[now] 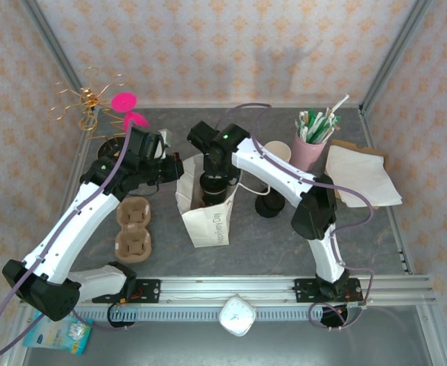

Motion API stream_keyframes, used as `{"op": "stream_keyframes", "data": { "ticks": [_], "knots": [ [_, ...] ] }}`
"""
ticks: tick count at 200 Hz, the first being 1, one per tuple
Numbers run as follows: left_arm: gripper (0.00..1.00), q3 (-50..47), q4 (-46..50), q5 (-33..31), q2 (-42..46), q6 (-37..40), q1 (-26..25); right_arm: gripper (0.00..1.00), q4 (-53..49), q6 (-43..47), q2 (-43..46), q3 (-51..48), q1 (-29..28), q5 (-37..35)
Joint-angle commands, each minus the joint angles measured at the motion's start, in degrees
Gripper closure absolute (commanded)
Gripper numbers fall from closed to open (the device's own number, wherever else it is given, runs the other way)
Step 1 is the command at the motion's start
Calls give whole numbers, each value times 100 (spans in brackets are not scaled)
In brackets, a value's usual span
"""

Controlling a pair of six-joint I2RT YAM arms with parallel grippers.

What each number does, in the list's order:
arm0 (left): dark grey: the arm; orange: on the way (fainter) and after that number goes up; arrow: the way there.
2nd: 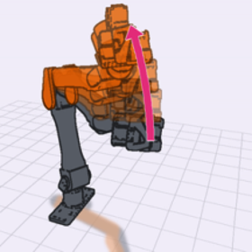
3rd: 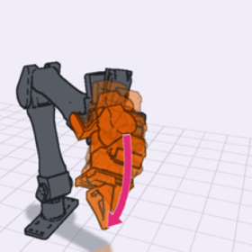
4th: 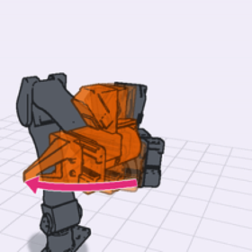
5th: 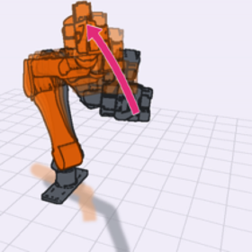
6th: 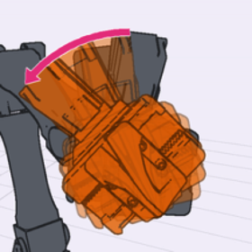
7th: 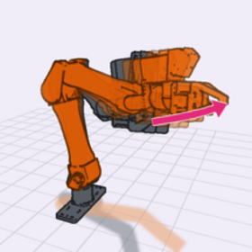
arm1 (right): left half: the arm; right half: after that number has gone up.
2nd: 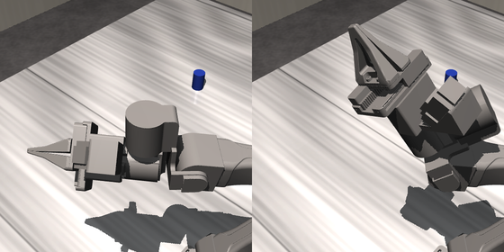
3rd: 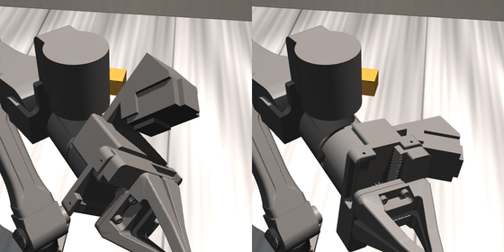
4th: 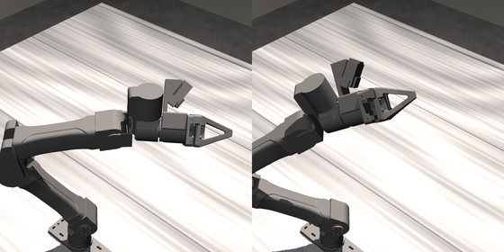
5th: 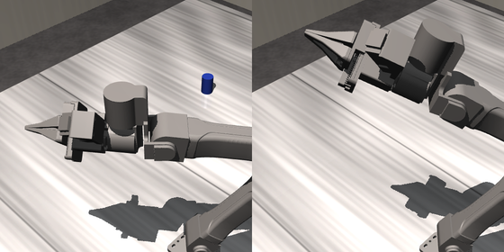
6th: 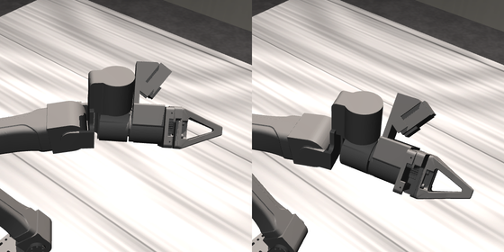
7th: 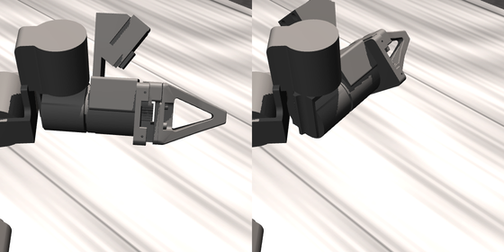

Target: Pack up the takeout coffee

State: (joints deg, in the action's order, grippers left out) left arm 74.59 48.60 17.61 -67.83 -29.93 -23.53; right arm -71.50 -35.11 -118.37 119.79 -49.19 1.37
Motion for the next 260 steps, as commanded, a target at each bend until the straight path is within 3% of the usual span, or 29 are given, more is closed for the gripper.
{"op": "stream_keyframes", "data": {
  "ticks": [1,85,112,143,164,220,260],
  "knots": [
    [100,-102,321,-196,174,23,63,74,-75,56,-138,259,60,-264],
    [100,-157,234,-97,174,5,61,72,778,881,249,-331,-284,425],
    [100,-168,254,-96,184,6,59,72,735,880,142,-307,-279,222],
    [100,-78,359,-133,156,76,59,74,4,368,-183,91,-152,-713],
    [100,-67,431,-202,165,80,66,74,-197,214,-181,71,-34,-952],
    [99,-58,460,-274,157,59,66,75,227,327,202,-1005,-59,-892],
    [99,-76,393,-205,147,-12,66,75,373,624,319,-730,-212,-867]
  ]
}}
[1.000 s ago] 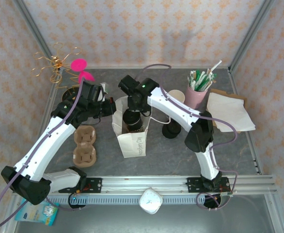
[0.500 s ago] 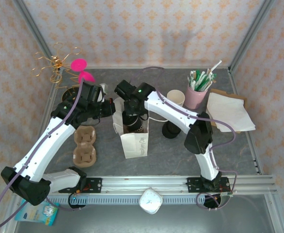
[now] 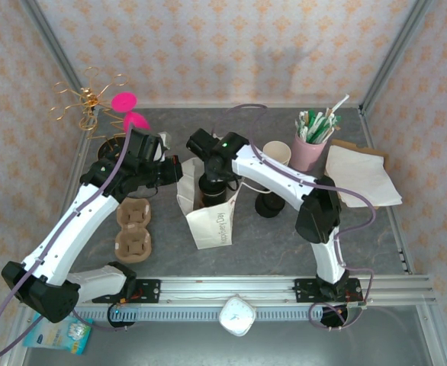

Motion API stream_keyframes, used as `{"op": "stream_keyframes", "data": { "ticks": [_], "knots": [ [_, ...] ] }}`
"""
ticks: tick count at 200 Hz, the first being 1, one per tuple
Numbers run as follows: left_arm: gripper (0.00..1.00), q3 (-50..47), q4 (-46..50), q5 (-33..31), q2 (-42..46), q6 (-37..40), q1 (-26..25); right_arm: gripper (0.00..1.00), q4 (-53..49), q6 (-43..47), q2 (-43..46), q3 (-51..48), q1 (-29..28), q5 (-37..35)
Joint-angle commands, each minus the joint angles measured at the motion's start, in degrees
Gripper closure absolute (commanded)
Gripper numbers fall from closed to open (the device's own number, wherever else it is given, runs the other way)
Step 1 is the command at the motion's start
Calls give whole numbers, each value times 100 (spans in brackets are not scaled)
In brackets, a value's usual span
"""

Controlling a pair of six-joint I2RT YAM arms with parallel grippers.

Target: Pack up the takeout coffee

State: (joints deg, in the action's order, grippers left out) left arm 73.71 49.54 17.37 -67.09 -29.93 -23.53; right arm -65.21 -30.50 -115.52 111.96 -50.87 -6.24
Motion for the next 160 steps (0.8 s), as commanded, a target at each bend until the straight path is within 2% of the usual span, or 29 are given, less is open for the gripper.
{"op": "stream_keyframes", "data": {
  "ticks": [1,24,75,105,160],
  "knots": [
    [99,7,296,-177,73,-17,63,74,-260,161,32,79,-45,-102],
    [99,-6,253,-126,73,-28,60,74,-134,199,59,433,-54,37],
    [98,-24,200,-87,56,-31,59,75,532,550,246,118,-105,850],
    [98,20,206,-76,26,-12,59,77,474,617,102,138,-105,852],
    [98,34,296,-144,47,9,59,83,151,325,-19,-76,-72,158]
  ]
}}
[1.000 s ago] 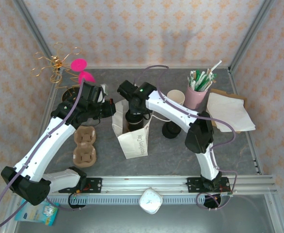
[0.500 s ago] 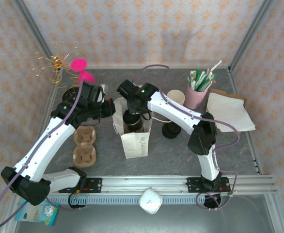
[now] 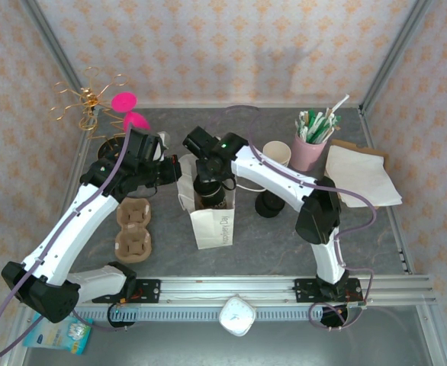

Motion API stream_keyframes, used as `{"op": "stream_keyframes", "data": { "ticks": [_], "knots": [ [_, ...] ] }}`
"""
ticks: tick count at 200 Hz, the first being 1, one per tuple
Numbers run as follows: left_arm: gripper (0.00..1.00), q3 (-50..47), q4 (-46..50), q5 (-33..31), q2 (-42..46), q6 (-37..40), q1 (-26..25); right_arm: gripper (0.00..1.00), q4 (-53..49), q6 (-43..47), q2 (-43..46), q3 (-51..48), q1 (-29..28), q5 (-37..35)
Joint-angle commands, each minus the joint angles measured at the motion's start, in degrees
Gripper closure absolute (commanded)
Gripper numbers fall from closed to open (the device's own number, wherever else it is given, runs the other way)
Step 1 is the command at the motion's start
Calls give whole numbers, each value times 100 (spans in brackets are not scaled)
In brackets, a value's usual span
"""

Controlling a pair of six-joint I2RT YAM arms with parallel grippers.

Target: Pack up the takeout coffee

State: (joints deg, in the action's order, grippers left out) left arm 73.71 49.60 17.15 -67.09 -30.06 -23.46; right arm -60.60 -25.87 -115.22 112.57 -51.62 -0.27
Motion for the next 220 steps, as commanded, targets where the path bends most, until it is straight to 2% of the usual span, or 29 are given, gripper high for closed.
{"op": "stream_keyframes", "data": {
  "ticks": [1,36,68,122,176,220],
  "knots": [
    [98,32,292,-128,47,16,53,83,-307,-142,-47,-147,2,-439],
    [98,64,362,-184,49,44,53,83,-46,-139,248,-871,11,-425],
    [98,74,430,-216,46,62,52,82,-101,-183,420,-1053,11,-649],
    [92,47,368,-141,47,69,52,76,135,-15,280,-131,12,-345],
    [87,116,300,-118,50,80,54,75,363,141,551,-189,-6,-72],
    [72,225,337,-159,55,85,53,75,696,265,1125,-585,-76,315]
  ]
}}
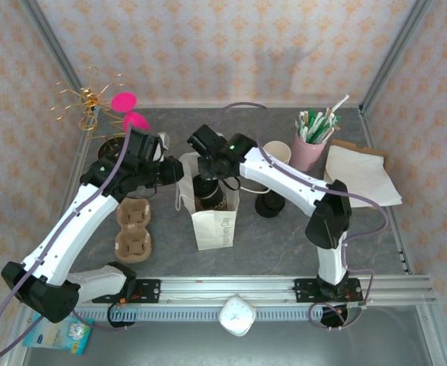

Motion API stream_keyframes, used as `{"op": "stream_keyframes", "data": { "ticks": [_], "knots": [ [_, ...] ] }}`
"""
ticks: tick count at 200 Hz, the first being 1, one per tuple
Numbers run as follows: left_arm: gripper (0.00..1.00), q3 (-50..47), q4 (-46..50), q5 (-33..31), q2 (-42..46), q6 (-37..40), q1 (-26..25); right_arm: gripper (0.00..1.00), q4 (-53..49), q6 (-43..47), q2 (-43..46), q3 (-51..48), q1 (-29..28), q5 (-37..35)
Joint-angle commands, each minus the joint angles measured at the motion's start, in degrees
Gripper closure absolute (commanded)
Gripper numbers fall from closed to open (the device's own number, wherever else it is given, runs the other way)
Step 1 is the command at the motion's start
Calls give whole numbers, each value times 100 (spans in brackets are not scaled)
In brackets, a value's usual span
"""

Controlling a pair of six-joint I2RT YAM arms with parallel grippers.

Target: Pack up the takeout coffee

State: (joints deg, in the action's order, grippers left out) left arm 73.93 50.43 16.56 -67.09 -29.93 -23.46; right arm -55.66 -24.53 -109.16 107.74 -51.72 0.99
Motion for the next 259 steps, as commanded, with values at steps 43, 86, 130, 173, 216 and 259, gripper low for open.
{"op": "stream_keyframes", "data": {
  "ticks": [43,86,130,173,216,259],
  "knots": [
    [61,324,347,-118,112,103,52,75,185,37,896,6,-91,396],
    [54,325,225,-38,390,27,54,75,363,-135,1315,188,-106,290],
    [45,541,-10,157,434,-28,58,65,263,-328,1398,853,9,-115],
    [39,1176,-173,63,276,-47,57,54,-52,-785,1542,1294,906,-185],
    [34,2005,-362,63,-262,-35,52,46,-691,-667,1608,1273,2282,-201],
    [32,2354,-704,113,-669,-52,53,40,-1191,66,1313,1150,3089,-596]
  ]
}}
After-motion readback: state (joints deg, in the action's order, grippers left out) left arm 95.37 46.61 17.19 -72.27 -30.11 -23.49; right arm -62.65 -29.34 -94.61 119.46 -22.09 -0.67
